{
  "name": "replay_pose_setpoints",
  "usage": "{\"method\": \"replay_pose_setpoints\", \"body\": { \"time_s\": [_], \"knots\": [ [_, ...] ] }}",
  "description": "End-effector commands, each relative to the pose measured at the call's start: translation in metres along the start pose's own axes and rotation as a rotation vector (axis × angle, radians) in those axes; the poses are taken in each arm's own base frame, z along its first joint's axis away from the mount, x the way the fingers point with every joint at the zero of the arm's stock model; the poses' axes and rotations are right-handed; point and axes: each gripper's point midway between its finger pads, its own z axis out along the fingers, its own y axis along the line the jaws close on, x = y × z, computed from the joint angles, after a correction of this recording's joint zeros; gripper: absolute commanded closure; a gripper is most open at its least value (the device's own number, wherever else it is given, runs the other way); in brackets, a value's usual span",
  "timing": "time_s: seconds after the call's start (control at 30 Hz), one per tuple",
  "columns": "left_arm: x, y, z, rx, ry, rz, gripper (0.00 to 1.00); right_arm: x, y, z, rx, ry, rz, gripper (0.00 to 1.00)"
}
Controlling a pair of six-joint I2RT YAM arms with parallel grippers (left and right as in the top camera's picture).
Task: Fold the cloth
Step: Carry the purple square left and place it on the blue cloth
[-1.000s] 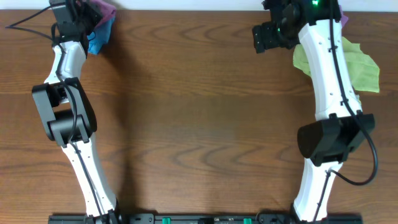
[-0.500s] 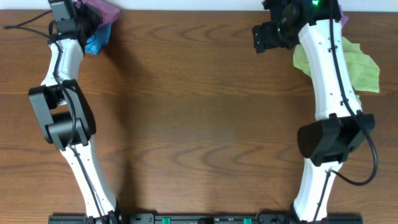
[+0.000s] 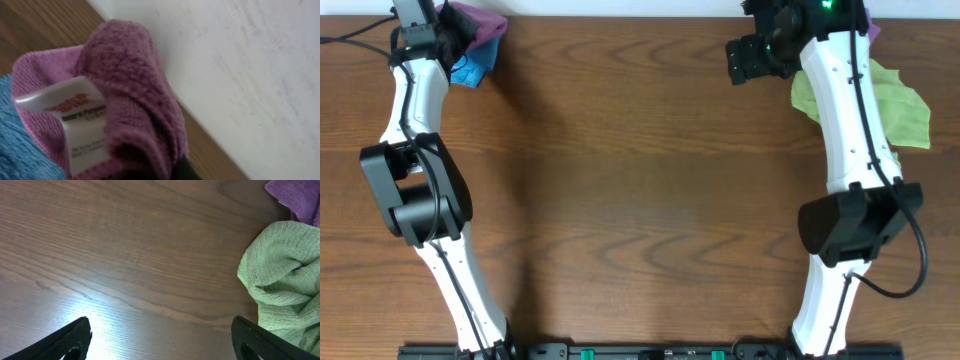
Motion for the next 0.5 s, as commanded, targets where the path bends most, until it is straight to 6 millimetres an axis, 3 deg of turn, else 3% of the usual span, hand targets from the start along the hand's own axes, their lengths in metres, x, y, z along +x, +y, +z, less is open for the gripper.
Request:
{"method": "replay_pose_setpoints", "body": {
  "time_s": [0.0,0.03,0.27,0.47],
  "knots": [
    [-0.017,-0.005,-0.011,-0.006,-0.042,0.012,0.18,-0.001,-0.003,0.0,0.008,-0.005,0.021,0.1],
    [-0.017,-0.004,-0.011,-0.008,-0.041,0.012,0.05,-0.001,-0.003,0.0,0.008,-0.005,0.02,0.1],
    [-0.019,0.006,-0.013,-0.028,-0.03,-0.001,0.05,-0.001,-0.003,0.0,0.008,-0.004,0.021,0.1],
    [0.001,0.022,-0.016,-0.058,0.076,-0.038,0.05,-0.002,-0.003,0.0,0.009,-0.006,0.02,0.1]
  ]
}}
